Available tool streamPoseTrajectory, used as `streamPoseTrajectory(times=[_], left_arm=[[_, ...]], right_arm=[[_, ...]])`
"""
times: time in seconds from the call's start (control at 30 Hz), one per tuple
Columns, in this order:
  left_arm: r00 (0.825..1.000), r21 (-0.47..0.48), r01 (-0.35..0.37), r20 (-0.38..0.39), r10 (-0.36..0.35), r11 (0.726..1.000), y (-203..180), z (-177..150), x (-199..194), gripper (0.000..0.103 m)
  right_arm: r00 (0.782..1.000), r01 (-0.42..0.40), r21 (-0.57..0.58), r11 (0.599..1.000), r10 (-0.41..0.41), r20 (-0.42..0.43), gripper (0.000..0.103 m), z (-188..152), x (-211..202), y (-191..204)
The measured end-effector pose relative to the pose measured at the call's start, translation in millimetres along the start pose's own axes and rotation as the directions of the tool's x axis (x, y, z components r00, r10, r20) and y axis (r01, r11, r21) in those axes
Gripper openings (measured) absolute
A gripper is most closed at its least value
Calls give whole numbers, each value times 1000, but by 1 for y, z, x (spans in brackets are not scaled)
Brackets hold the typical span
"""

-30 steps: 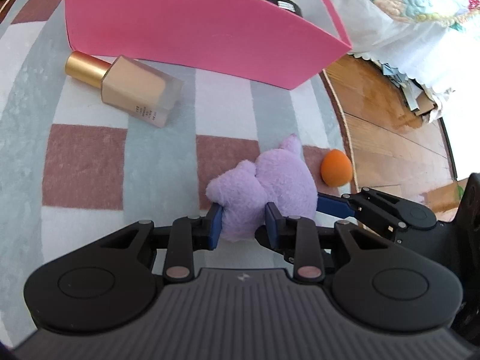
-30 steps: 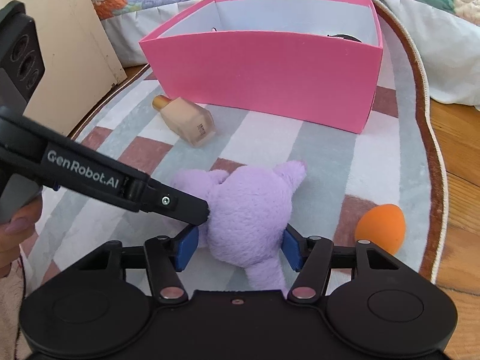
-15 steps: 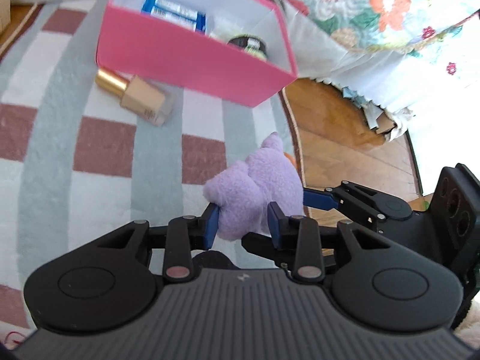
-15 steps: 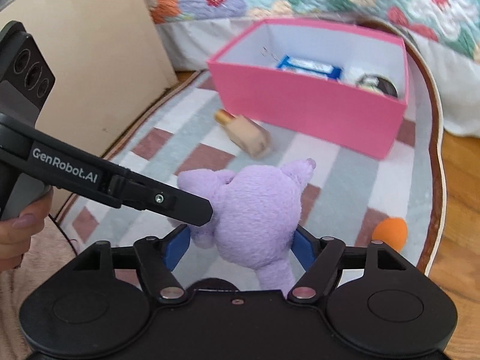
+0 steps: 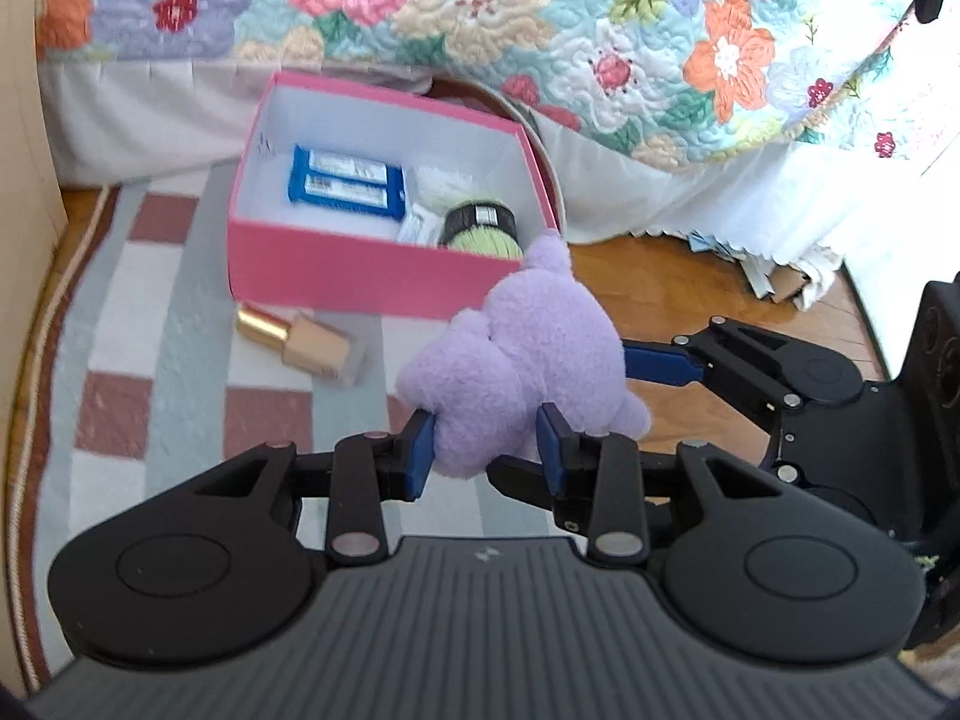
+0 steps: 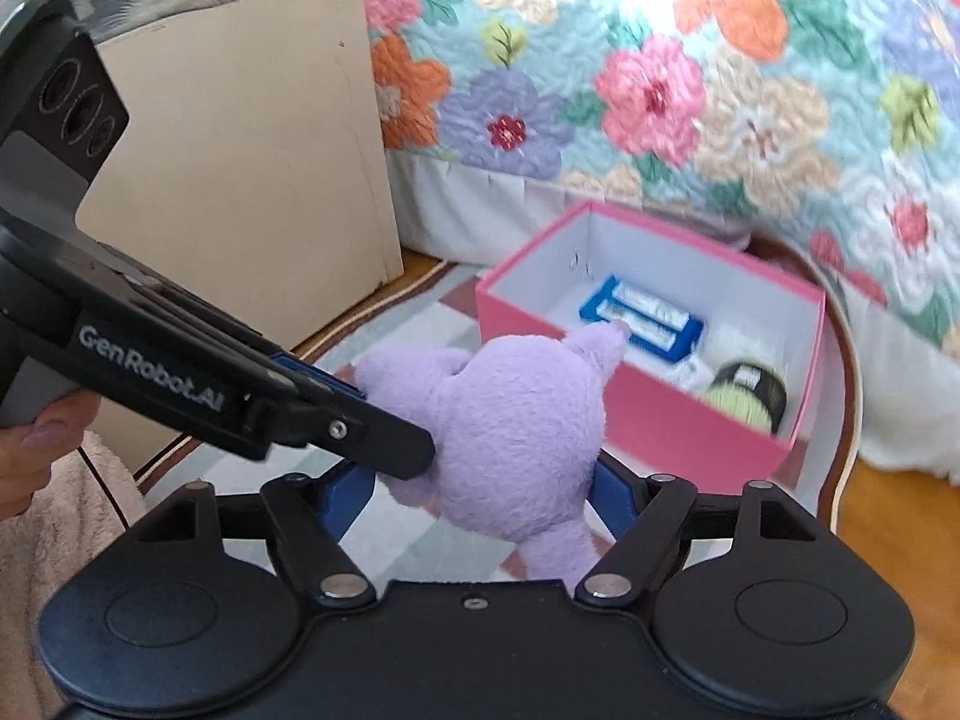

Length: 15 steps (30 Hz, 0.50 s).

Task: Organize objects
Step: 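Carry the plush toy with the left tool over the pink box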

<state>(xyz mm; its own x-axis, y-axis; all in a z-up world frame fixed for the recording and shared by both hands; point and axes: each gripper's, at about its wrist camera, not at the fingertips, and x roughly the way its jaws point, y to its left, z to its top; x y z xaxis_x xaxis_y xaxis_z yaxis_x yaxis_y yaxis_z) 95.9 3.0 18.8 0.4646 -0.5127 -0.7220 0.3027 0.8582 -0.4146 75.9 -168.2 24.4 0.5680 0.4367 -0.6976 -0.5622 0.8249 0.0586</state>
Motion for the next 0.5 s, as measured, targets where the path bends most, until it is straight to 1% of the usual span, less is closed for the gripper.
streamPoseTrajectory(times=[0.1, 0.17, 0.27, 0.4, 0.5], left_arm=[[1000, 59, -26, 18, 25, 998, -8, 15, -1, 34], [999, 76, -38, 18, 37, 996, -8, 32, -1, 34], [999, 76, -51, 19, 50, 996, -6, 59, 3, 34], [999, 78, -42, 23, 40, 996, -5, 93, 9, 34], [999, 62, -40, 10, 39, 997, 2, 118, 22, 34]], right_arm=[[999, 18, -22, 1000, -17, 29, 81, 10, 0, -3], [999, 20, -26, 999, -19, 41, 81, 20, 1, -7], [998, 13, -30, 999, -11, 64, 81, 38, 3, -16], [997, 24, -70, 997, -19, 73, 82, 61, 7, -30], [997, 25, -71, 997, -20, 73, 82, 78, 15, -47]])
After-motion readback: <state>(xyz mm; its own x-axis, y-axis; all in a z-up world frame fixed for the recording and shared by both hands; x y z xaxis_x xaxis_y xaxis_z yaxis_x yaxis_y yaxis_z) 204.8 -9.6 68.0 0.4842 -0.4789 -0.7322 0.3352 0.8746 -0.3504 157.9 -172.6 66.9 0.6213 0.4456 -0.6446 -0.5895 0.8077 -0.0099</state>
